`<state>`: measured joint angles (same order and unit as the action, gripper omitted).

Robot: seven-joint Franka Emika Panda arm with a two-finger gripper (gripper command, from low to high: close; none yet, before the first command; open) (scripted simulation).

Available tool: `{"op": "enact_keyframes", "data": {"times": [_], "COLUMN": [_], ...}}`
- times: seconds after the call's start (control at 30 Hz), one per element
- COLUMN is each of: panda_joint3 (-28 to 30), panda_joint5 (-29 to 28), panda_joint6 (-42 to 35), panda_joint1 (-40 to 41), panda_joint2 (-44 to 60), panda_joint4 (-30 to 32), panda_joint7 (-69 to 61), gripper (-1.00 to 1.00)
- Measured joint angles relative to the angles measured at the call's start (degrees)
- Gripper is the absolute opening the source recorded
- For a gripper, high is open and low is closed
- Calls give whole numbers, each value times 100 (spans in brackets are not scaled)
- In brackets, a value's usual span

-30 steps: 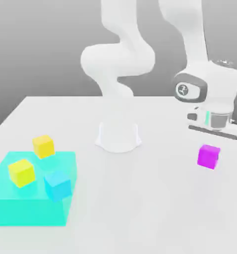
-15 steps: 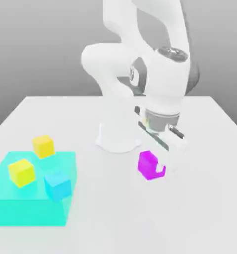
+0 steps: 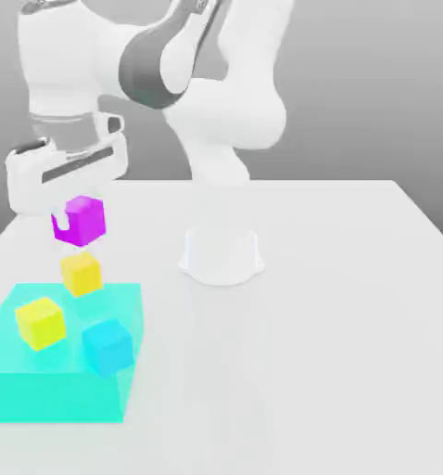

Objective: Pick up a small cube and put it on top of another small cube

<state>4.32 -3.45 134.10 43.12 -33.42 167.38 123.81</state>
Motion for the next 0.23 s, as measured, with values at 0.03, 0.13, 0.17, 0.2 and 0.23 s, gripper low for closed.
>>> {"op": "enact_keyframes", "data": {"times": [0.03, 0.13, 0.17, 0.2, 0.23], "panda_joint3": [25, 60, 60, 60, 60], "panda_joint5": [-7, -21, -21, -21, -21], "panda_joint6": [210, 920, 920, 920, 920], "panda_joint1": [24, 46, 46, 46, 46], "panda_joint2": [149, 662, 662, 662, 662], "panda_joint4": [61, 257, 257, 257, 257], "panda_joint7": [-3, -7, -7, -7, -7], "gripper": [-100, 100, 100, 100, 100]}}
